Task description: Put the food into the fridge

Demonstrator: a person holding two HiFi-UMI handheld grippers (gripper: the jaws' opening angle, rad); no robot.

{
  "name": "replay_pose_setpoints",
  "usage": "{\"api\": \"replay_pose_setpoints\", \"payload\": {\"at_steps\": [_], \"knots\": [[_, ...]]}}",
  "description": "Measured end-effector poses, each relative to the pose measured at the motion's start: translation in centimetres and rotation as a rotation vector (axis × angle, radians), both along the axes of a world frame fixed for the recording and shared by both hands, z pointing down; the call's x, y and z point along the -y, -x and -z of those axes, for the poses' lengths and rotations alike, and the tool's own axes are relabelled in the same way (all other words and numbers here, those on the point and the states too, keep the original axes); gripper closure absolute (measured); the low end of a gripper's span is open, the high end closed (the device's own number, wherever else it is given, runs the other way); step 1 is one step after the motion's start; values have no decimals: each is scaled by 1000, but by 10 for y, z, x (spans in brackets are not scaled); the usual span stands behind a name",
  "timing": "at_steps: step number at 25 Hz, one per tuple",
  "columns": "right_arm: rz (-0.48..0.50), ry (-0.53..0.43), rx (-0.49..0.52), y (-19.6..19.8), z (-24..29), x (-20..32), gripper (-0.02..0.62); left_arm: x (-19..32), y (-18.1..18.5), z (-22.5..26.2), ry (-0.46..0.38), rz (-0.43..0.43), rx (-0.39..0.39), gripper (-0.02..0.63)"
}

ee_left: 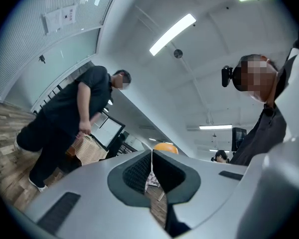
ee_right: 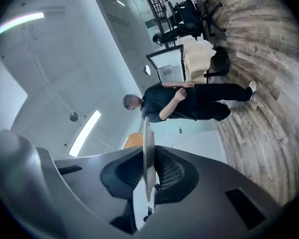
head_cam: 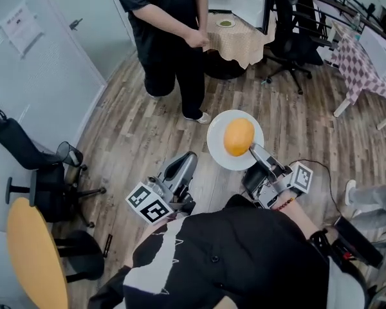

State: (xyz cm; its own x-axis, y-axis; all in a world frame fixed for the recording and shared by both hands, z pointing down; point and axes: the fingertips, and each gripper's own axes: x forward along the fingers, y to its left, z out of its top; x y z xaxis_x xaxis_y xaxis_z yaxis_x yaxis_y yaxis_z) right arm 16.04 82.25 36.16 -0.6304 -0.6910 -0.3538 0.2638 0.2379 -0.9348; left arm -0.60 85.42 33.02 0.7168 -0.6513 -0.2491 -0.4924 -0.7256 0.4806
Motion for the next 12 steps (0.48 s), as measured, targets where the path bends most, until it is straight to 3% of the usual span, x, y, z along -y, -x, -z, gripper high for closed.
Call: {"api": "replay_pose_setpoints", "payload": {"at_steps": [5, 12], "knots": [[20, 3, 35, 2, -16, 10, 561, -4, -12, -17, 12, 18, -12, 584], [26, 83, 46, 44, -37, 104, 561, 66, 34, -33, 72, 92, -8, 584]]}}
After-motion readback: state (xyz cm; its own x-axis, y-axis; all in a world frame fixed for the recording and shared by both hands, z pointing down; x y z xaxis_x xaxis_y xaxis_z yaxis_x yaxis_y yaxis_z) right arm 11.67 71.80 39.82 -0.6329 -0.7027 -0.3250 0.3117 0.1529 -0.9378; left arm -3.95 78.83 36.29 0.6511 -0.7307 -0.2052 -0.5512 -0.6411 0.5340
